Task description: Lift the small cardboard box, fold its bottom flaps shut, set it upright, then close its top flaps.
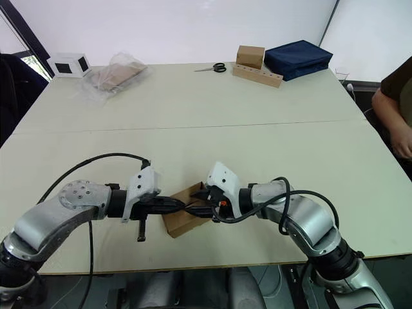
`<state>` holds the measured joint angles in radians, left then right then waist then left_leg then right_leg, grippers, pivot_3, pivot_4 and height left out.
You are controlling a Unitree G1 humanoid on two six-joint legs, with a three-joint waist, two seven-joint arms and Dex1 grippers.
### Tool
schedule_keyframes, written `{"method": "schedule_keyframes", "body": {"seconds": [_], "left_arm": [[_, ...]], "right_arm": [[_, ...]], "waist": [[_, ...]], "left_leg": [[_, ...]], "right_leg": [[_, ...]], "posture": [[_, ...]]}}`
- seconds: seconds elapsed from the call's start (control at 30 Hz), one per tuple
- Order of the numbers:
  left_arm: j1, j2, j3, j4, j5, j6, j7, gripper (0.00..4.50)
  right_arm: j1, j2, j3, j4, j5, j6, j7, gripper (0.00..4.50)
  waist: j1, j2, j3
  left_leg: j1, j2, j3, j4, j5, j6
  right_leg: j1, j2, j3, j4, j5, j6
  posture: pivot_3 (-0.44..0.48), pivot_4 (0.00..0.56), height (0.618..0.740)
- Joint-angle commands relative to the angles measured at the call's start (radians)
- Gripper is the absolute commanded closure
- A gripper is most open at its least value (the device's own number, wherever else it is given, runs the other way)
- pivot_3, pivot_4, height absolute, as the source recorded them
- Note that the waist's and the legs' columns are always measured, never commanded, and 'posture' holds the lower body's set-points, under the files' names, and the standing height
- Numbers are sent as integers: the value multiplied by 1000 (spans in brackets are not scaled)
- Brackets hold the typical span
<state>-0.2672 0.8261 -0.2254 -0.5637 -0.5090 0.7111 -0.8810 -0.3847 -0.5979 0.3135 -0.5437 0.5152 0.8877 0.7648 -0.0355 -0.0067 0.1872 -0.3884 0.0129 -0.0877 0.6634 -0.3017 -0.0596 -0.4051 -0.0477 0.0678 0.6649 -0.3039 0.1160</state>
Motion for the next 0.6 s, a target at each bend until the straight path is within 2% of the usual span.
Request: {"method": "schedule_keyframes", "body": {"seconds": [0.03, 0.33, 0.6], "left_arm": [[33, 13, -15, 26, 32, 8, -6, 4500], [38, -30, 111, 29, -74, 36, -3, 4500], [25, -71, 287, 44, -210, 55, 16, 4500]], "right_arm": [[9, -10, 17, 15, -17, 14, -5, 2708], [4, -1, -46, 13, 22, -38, 27, 2708], [-9, 14, -160, 19, 111, -48, 59, 2708]], "waist": [[-1, 0, 0], [-1, 0, 0], [-1, 0, 0]], "left_leg": [[0, 0, 0, 0, 0, 0], [0, 0, 0, 0, 0, 0], [0, 0, 0, 0, 0, 0]], "right_leg": [[0, 0, 0, 0, 0, 0], [0, 0, 0, 0, 0, 0], [0, 0, 0, 0, 0, 0]], "posture": [[0, 150, 740], [0, 150, 740], [0, 150, 740]]}}
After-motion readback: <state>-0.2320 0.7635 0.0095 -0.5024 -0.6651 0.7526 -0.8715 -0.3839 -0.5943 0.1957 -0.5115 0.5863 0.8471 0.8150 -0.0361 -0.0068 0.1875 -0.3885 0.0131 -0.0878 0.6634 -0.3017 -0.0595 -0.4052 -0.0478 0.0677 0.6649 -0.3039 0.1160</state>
